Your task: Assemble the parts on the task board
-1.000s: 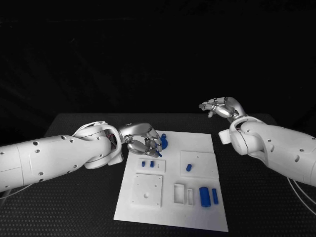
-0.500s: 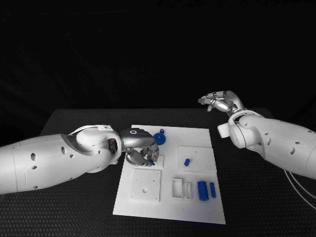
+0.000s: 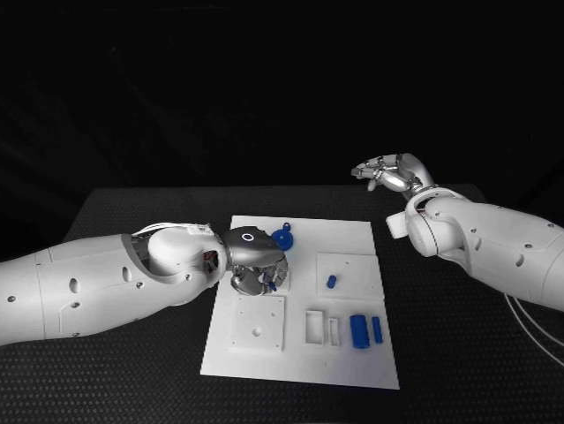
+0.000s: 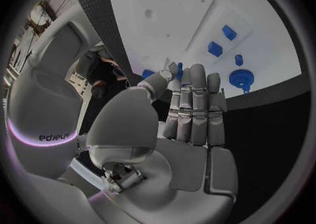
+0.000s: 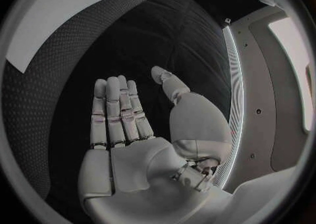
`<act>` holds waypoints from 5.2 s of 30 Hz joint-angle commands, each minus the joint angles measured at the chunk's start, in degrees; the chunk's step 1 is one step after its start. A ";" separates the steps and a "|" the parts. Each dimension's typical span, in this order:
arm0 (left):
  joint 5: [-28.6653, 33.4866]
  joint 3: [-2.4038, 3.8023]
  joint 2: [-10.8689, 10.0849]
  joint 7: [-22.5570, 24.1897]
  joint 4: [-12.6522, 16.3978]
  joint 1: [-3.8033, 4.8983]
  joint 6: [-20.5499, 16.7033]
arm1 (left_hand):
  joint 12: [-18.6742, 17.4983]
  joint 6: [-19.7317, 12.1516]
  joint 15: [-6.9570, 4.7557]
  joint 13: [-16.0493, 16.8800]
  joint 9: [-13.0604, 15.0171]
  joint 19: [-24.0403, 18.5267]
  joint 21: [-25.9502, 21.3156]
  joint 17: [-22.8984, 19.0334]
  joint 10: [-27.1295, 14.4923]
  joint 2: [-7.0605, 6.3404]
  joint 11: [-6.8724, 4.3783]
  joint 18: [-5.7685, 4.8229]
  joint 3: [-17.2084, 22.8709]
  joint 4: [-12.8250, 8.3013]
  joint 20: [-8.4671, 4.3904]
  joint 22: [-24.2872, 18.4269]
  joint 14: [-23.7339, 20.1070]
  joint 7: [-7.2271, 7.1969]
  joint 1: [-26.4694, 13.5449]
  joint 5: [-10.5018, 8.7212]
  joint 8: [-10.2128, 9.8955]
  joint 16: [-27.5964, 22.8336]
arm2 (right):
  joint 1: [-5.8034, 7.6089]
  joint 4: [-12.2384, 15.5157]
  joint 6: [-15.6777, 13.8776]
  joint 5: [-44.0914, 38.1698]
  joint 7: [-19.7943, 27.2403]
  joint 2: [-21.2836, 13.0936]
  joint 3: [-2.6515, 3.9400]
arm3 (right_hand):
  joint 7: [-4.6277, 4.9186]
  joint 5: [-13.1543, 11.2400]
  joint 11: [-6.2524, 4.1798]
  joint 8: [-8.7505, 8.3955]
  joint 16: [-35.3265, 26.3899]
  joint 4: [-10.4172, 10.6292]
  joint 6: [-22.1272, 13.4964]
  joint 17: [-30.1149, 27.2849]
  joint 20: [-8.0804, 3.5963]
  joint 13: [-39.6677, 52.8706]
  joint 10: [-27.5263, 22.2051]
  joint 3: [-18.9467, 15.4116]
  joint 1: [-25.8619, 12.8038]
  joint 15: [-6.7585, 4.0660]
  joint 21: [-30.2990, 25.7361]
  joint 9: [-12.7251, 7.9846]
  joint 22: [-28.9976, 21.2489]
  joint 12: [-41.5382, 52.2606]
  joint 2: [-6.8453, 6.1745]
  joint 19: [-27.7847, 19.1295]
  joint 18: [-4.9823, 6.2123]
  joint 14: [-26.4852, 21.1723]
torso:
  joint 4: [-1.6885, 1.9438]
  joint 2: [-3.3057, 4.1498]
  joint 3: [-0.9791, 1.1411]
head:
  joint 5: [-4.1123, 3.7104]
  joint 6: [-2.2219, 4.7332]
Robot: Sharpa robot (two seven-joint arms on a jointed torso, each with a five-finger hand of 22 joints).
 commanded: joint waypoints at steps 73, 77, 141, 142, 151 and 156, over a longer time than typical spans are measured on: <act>-5.50 0.03 2.72 -3.25 -0.63 -3.13 9.12 | -0.05 0.33 -0.09 -0.04 0.03 0.46 -0.56 0.33 0.62 0.15 0.06 0.07 0.37 0.12 -0.27 0.40 0.59 0.20 -0.02 0.19 -0.09 -0.62 | 0.02 1.53 4.18 -1.16 0.03 0.10 0.01 | 0.35 -0.14 0.47 0.78 -20.50 0.03 -0.73 -11.15 2.90 -2.79 -0.33 1.37 0.95 6.04 -12.59 -1.30 -4.62 0.28 0.21 -9.91 -1.58 -4.90 | 0.08 -0.04 0.00 | -0.76 -2.31; -5.57 0.03 2.80 -3.23 -0.60 -3.16 8.91 | -0.07 0.33 -0.09 -0.05 0.03 0.47 -0.56 0.34 0.62 0.15 0.06 0.07 0.38 0.13 -0.27 0.42 0.59 0.21 -0.03 0.19 -0.10 -0.64 | 0.02 1.41 4.15 -1.16 0.02 0.21 0.01 | 0.35 -0.12 0.47 0.79 -20.54 0.03 -0.73 -11.17 2.90 -2.79 -0.33 1.36 0.94 6.04 -12.62 -1.31 -4.62 0.28 0.22 -9.89 -1.58 -4.87 | 0.06 -0.05 -0.03 | -0.75 -2.30; -6.15 0.05 4.03 -3.83 -1.28 -3.79 8.83 | -0.18 0.30 -0.11 -0.10 0.05 0.56 -0.63 0.54 0.69 0.10 0.07 0.02 0.65 0.38 -0.30 0.71 0.71 0.24 -0.14 0.21 -0.23 -0.84 | 0.02 1.46 4.33 -1.13 0.00 0.79 0.01 | 0.33 -0.16 0.46 0.87 -21.02 -0.04 -0.73 -11.30 2.92 -2.80 -0.33 1.40 1.23 6.00 -12.98 -1.38 -4.60 0.32 0.46 -9.73 -1.51 -4.56 | 0.08 -0.05 -0.01 | -1.21 -2.22; -6.15 0.05 4.07 -3.84 -1.31 -3.80 8.84 | -0.19 0.30 -0.11 -0.10 0.05 0.56 -0.63 0.55 0.69 0.10 0.07 0.02 0.66 0.39 -0.30 0.72 0.71 0.24 -0.14 0.21 -0.23 -0.84 | 0.02 1.48 4.34 -1.13 0.00 0.79 0.01 | 0.33 -0.16 0.46 0.88 -21.03 -0.04 -0.73 -11.30 2.93 -2.80 -0.33 1.40 1.24 6.00 -12.99 -1.39 -4.60 0.32 0.46 -9.73 -1.51 -4.55 | 0.10 -0.05 -0.03 | -1.23 -2.20; -6.86 0.05 4.14 -4.29 -1.54 -3.91 8.84 | -0.20 0.30 -0.11 -0.10 0.06 0.55 -0.65 0.58 0.70 0.09 0.07 0.01 0.72 0.40 -0.31 0.77 0.71 0.24 -0.14 0.21 -0.25 -0.87 | 0.02 1.47 4.34 -1.13 0.02 0.83 0.01 | 0.33 -0.18 0.46 0.89 -21.09 -0.03 -0.73 -11.31 2.94 -2.80 -0.33 1.39 1.24 5.99 -13.04 -1.40 -4.59 0.32 0.46 -9.71 -1.51 -4.52 | 0.07 -0.04 -0.03 | -1.17 -2.27; -6.88 0.05 4.10 -4.20 -1.39 -3.92 8.48 | -0.19 0.34 -0.12 -0.10 0.07 0.54 -0.67 0.62 0.75 0.06 0.05 0.01 0.75 0.41 -0.32 0.81 0.75 0.22 -0.12 0.21 -0.24 -0.88 | 0.02 1.49 4.32 -1.13 0.03 0.79 0.01 | 0.33 -0.18 0.46 0.90 -21.12 -0.03 -0.73 -11.32 2.94 -2.80 -0.33 1.38 1.25 5.99 -13.06 -1.40 -4.59 0.33 0.46 -9.70 -1.51 -4.50 | 0.04 -0.05 -0.02 | -1.12 -2.35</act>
